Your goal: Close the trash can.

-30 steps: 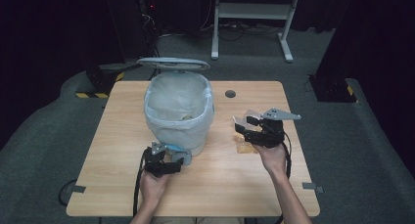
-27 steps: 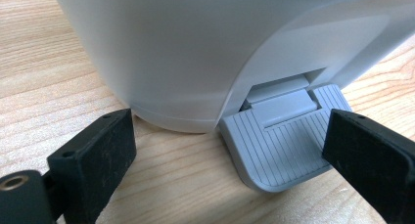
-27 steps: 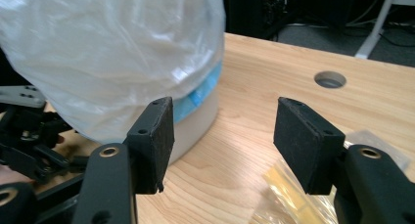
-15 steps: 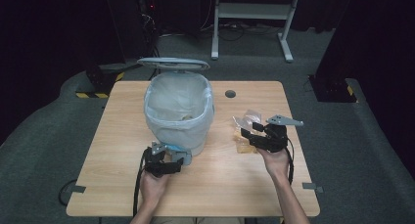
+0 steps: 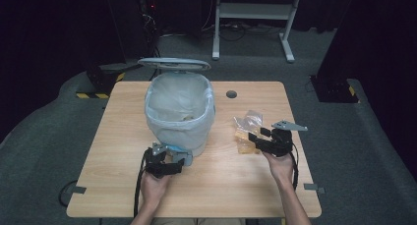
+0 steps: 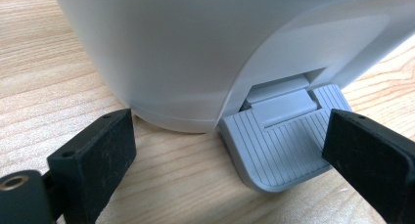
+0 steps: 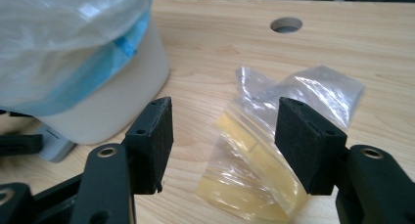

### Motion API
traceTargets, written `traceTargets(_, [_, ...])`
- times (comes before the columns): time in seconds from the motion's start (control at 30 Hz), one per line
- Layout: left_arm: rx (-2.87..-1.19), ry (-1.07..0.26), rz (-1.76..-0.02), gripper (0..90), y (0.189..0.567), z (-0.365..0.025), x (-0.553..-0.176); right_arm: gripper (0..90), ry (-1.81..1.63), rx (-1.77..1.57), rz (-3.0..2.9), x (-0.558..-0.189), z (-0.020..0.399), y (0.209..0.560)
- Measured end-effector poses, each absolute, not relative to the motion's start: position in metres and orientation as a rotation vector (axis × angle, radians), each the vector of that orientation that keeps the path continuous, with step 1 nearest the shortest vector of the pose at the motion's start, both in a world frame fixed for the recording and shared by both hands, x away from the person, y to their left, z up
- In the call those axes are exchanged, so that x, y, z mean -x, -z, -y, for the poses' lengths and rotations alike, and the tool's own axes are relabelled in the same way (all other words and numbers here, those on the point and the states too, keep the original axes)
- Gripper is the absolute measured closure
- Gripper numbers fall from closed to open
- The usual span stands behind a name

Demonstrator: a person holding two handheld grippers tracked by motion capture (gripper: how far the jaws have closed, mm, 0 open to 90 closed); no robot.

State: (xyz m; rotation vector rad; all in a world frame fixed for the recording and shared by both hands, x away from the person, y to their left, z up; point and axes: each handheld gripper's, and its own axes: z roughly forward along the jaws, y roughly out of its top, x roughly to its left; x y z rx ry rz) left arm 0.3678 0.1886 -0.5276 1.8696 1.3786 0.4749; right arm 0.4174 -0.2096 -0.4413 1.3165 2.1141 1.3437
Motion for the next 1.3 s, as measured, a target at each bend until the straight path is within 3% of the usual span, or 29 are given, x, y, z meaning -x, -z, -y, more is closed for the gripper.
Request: traceTargets(1.3, [-1.869, -0.474, -1.378, 5.8, 0.528, -0.189, -0.368, 35.1, -1.184, -1.536, -2.080, -0.449, 0.221, 0.504])
